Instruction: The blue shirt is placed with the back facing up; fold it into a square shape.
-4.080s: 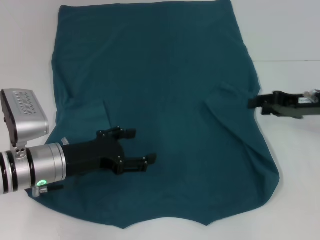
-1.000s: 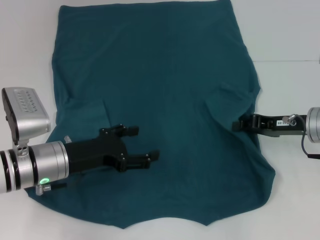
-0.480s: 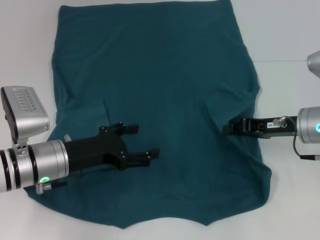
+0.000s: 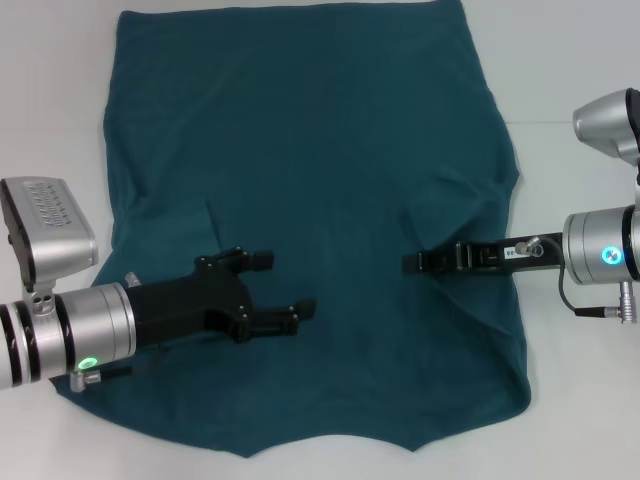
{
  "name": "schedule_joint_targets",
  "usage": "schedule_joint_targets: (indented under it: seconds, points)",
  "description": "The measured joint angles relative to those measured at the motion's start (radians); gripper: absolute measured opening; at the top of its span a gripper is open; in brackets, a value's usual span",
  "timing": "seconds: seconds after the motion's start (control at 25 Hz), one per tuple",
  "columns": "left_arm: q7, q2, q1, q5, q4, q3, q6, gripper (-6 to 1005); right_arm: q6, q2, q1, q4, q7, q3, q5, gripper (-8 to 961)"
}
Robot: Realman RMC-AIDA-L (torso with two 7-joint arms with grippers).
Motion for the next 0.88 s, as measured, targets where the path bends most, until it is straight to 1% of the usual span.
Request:
schedule_joint_targets:
  seconds: [0.08, 0.4, 0.52, 0.72, 0.88]
  points:
    - [0.000, 0.000, 0.000, -0.001, 0.000, 0.000, -0.002, 949, -0.002, 0.001, 0.001, -0.006, -0.004, 0.000, 0.000, 484]
    - [0.000, 0.001, -0.001, -0.002, 0.001, 0.000, -0.005, 949, -0.041, 0.002, 0.005, -0.035, -0.006, 0.000, -0.001, 640]
    - [0.000, 0.002, -0.001, -0.003, 0.002, 0.000, -0.004, 950, -0.036, 0.002, 0.025, -0.030, -0.005, 0.000, -0.011, 699]
    - [-0.005, 0.004, -0.003, -0.003, 0.008, 0.000, -0.002, 950, -0.031, 0.014, 0.059, -0.026, -0.002, -0.024, -0.066, 699]
    - [-0.006, 0.005, -0.003, -0.003, 0.011, -0.006, -0.003, 950, -0.031, 0.016, 0.063, -0.034, -0.001, -0.026, -0.072, 700]
